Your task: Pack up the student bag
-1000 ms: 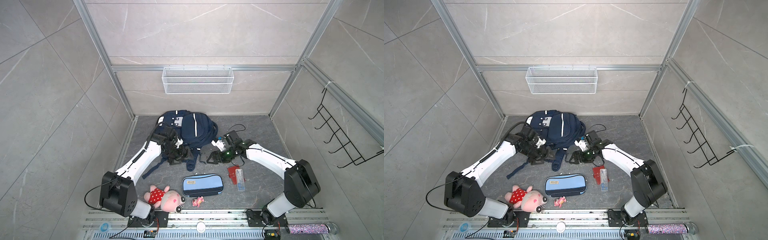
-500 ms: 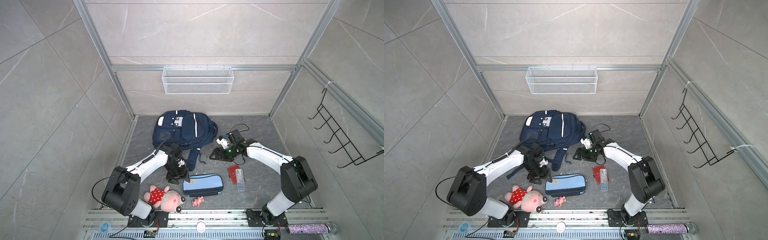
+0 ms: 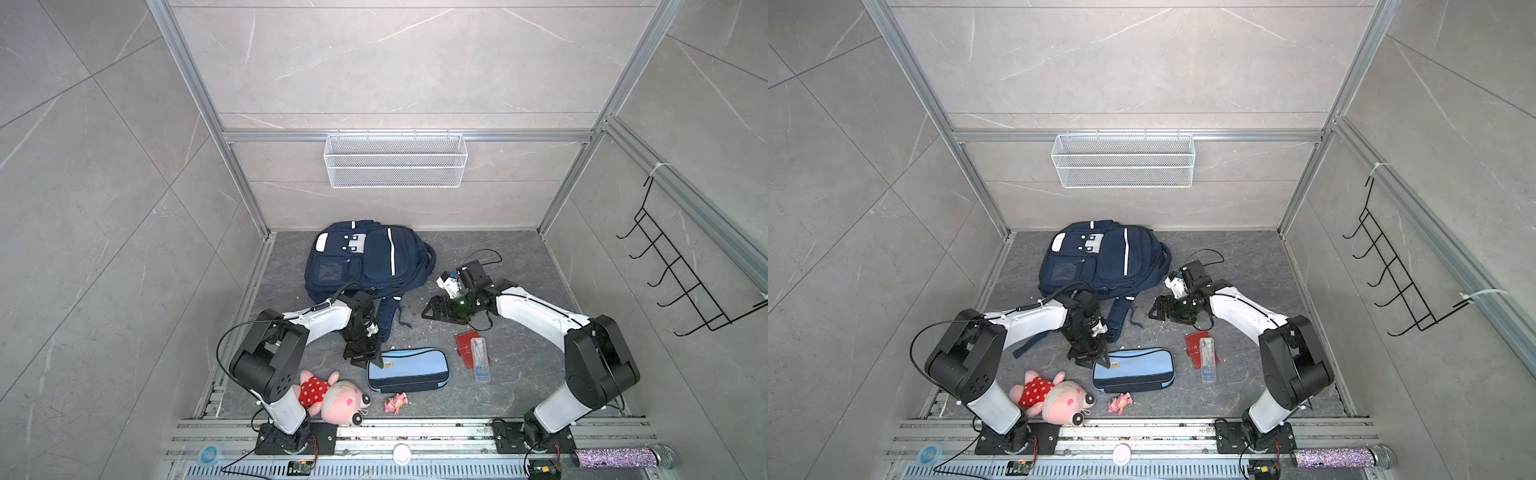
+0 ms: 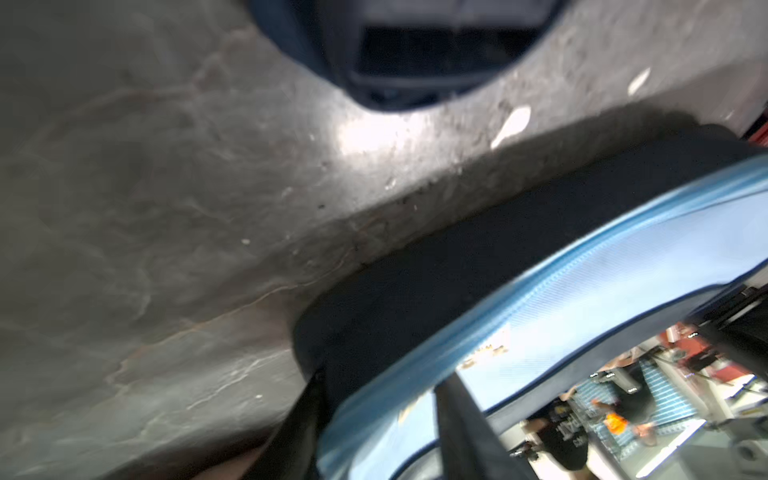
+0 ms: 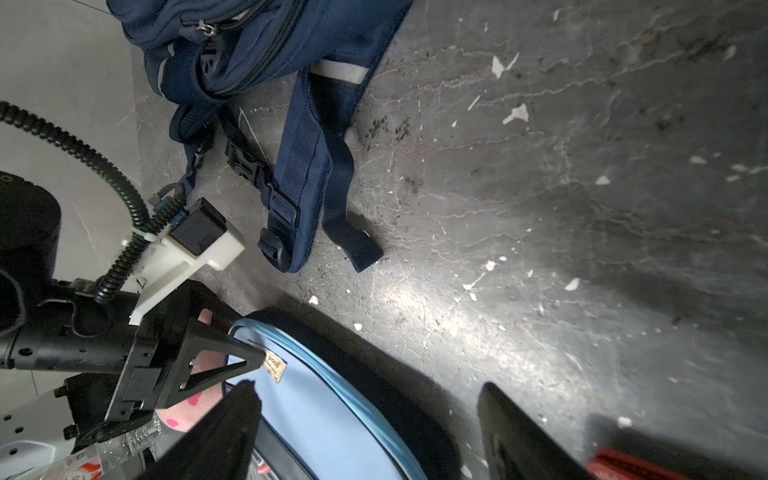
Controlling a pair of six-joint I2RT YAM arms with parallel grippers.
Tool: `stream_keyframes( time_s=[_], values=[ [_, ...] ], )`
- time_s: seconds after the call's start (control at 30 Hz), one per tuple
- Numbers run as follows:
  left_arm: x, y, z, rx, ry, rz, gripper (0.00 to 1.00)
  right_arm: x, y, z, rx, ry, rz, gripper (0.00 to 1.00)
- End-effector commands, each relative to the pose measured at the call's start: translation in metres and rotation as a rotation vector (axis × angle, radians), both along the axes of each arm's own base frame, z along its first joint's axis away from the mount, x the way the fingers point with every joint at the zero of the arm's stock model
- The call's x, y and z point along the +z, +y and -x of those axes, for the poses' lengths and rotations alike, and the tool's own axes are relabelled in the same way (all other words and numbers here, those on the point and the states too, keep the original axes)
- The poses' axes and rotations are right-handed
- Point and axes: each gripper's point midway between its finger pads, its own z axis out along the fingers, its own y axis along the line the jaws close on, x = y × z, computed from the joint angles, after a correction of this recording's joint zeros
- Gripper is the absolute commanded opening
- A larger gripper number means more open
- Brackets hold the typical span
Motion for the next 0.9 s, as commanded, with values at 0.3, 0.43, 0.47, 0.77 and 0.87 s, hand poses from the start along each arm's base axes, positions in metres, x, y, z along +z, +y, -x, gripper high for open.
stream_keyframes(
  time_s=[0.3, 0.43, 0.47, 0.77, 0.87],
  values=[
    [0.051, -0.012, -0.046, -0.169, -0.277, 0.038, 0.00, 0.082, 0.016, -0.002, 0.123, -0.268, -0.196, 0.85],
    [0.091, -0.009, -0.068, -0.286, -0.498, 0.031, 0.00, 0.106, 0.023, 0.007, 0.222, -0.304, -0.265, 0.85],
    [0.102, -0.009, -0.075, -0.306, -0.557, 0.036, 0.00, 0.108, 0.024, 0.010, 0.251, -0.301, -0.259, 0.84],
    [0.159, -0.036, -0.106, -0.413, -0.772, 0.148, 0.00, 0.098, 0.020, 0.003, 0.393, -0.360, -0.135, 0.83],
    [0.168, -0.040, -0.108, -0.425, -0.793, 0.169, 0.00, 0.095, 0.025, -0.003, 0.427, -0.350, -0.140, 0.83]
  ],
)
